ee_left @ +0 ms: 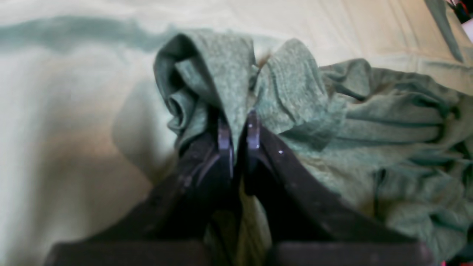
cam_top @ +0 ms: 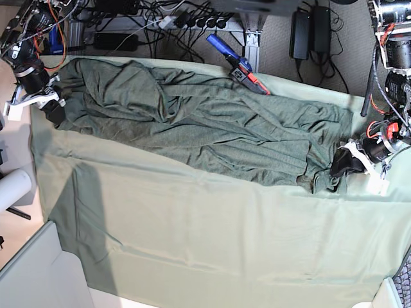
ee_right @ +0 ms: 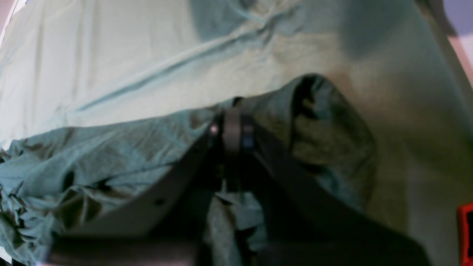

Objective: Fold the T-shirt properly
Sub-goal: 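Drag the bunched end with the left gripper away from the right gripper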

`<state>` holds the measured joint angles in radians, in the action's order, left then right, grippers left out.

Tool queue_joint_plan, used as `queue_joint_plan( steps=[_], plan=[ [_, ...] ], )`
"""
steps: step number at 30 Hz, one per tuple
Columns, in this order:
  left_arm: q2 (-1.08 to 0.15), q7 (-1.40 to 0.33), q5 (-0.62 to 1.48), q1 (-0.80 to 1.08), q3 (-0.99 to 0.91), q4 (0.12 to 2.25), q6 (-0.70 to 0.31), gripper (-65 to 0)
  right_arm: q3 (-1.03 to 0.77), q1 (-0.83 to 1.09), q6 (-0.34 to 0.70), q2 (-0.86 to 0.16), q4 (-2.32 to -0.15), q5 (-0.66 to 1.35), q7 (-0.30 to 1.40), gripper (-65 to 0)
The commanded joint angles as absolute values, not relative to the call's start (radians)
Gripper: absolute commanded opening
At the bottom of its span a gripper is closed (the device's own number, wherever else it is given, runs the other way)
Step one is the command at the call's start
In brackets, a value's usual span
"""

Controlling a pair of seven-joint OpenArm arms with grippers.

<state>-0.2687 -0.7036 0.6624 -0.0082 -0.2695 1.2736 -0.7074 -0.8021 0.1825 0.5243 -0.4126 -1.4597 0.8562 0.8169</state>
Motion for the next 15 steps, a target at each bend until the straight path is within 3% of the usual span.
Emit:
queue_joint_plan(
  steps=[1,6,10,15],
  plan=[
    [-0.284,-0.712,0.696,-0.010,-0.274,1.316,-0.698,-65.0,-0.811,0.176,0.529,-0.437,-1.477,0.867,0.802,-65.0],
    [-0.286,-0.773,0.752,0.053,-0.274,1.468,-0.698,-65.0,-0.811,0.175,0.529,-0.437,-1.477,0.856,0.801,-65.0],
    [-0.286,-0.809,0.764,0.076,-0.274,1.491,-0.698,-45.3,-0.811,0.175,0.529,-0.437,-1.477,0.856,0.801,-65.0],
    [-0.286,-0.843,0.835,0.113,-0.275,1.493,-0.698,-43.4,-0.811,0.175,0.529,-0.437,-1.477,0.853,0.801,-65.0]
  ],
)
